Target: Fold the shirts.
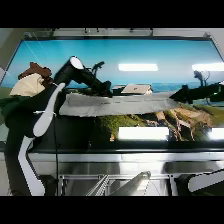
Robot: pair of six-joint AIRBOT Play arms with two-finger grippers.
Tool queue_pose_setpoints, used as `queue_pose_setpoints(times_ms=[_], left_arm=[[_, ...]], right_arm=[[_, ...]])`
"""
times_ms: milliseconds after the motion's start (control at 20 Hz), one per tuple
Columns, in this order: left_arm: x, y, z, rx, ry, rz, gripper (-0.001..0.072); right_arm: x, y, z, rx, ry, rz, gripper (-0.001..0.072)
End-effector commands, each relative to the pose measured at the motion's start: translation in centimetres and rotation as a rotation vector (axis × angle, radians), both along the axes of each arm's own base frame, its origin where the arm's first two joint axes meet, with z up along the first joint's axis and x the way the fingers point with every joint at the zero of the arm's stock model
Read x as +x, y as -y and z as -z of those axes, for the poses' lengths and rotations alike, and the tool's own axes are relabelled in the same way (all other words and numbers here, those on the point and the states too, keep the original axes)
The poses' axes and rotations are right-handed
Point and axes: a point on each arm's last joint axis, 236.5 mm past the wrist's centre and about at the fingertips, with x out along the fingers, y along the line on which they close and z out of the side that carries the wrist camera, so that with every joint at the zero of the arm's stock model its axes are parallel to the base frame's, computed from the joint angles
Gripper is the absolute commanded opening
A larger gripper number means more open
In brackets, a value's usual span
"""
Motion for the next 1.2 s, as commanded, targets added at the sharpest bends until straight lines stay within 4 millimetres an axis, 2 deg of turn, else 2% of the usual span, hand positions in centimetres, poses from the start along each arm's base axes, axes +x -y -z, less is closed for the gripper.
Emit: queue_pose_setpoints(times_ms=[0,150,300,400,550,600,650,700,750,800,900,950,1050,1150], left_arm=[[-1.3,6.9,2.3,0.031,0.073,0.037,0.0008],[-3.0,10.4,4.3,0.037,0.024,0.052,0.0007],[-4.5,11.2,6.1,0.045,-0.027,0.046,0.0008],[-4.8,12.3,5.7,-0.014,-0.059,0.021,0.0008],[-3.6,14.2,3.3,-0.117,-0.032,-0.015,0.0015],[-3.0,14.8,1.7,-0.174,-0.022,-0.016,0.0019],[-2.5,15.4,-0.8,-0.258,-0.015,-0.015,0.0020],[-1.8,15.5,-4.1,-0.363,-0.010,-0.017,0.0020],[-0.9,14.7,-8.4,-0.481,0.012,-0.023,0.0019],[0.0,12.9,-12.3,-0.559,0.045,-0.035,0.0018],[1.3,6.7,-18.6,-0.580,0.142,-0.030,0.0018],[1.0,3.7,-21.2,-0.576,0.176,-0.007,0.0018],[-0.3,-2.1,-25.9,-0.574,0.223,0.027,0.0018],[-1.3,-6.8,-28.9,-0.552,0.268,0.020,0.0018]], right_arm=[[-1.0,1.8,-5.7,0.019,0.081,-0.034,0.0017],[-1.8,2.8,-8.9,0.019,0.134,-0.027,0.0017],[-2.9,2.4,-11.2,0.067,0.165,-0.051,0.0017],[-3.5,1.2,-13.4,0.143,0.199,-0.083,0.0016],[-3.4,-0.7,-16.9,0.237,0.271,-0.104,0.0017],[-3.3,-1.4,-18.0,0.265,0.291,-0.106,0.0017],[-3.2,-2.5,-19.1,0.296,0.308,-0.117,0.0017],[-3.2,-4.0,-20.3,0.328,0.324,-0.137,0.0017],[-3.3,-5.9,-21.3,0.348,0.344,-0.171,0.0017],[-3.3,-7.9,-21.7,0.338,0.355,-0.199,0.0017],[-2.2,-12.5,-21.6,0.316,0.374,-0.225,0.0017],[-1.6,-14.9,-21.1,0.295,0.378,-0.237,0.0017],[-0.4,-20.3,-18.5,0.201,0.384,-0.254,0.0017],[0.6,-25.6,-15.0,0.127,0.367,-0.251,0.0018]])
